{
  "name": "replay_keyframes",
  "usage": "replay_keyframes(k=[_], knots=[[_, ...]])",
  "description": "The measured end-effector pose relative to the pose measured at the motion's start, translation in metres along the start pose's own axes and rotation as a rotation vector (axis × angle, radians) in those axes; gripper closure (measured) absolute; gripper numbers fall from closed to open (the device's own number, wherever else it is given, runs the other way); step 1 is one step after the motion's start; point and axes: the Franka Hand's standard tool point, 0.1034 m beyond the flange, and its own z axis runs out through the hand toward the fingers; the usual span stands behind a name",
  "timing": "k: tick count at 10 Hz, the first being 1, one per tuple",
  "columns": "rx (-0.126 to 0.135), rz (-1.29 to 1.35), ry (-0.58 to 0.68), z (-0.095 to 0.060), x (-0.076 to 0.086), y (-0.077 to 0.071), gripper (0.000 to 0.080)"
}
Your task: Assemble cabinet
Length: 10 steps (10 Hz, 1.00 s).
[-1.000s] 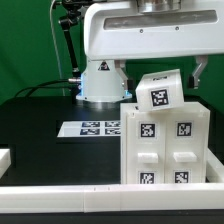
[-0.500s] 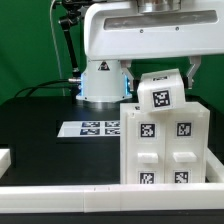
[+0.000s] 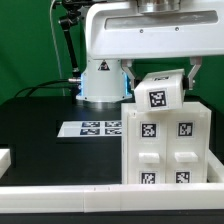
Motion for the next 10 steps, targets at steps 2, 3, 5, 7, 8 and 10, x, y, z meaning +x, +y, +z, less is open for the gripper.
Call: replay_keyframes(k=[2, 3, 5, 7, 8, 10], knots=[[0.001, 0.175, -0.001, 0.0002, -0.0012, -0.0025, 0.0235], [0.001, 0.222, -0.001, 0.0004, -0.0018, -0.0036, 0.0235], [0.005, 0.376, -0.004, 0.0007, -0.0027, -0.0054, 0.0235], [0.005, 0.550, -0.005, 0.0010, -0.0033, -0.0068, 0.0235], [0.005, 0.618, -0.006, 0.0010, -0.0035, -0.0070, 0.0235], [0.006, 0.789, -0.009, 0.0013, -0.0042, -0.0085, 0.0235]])
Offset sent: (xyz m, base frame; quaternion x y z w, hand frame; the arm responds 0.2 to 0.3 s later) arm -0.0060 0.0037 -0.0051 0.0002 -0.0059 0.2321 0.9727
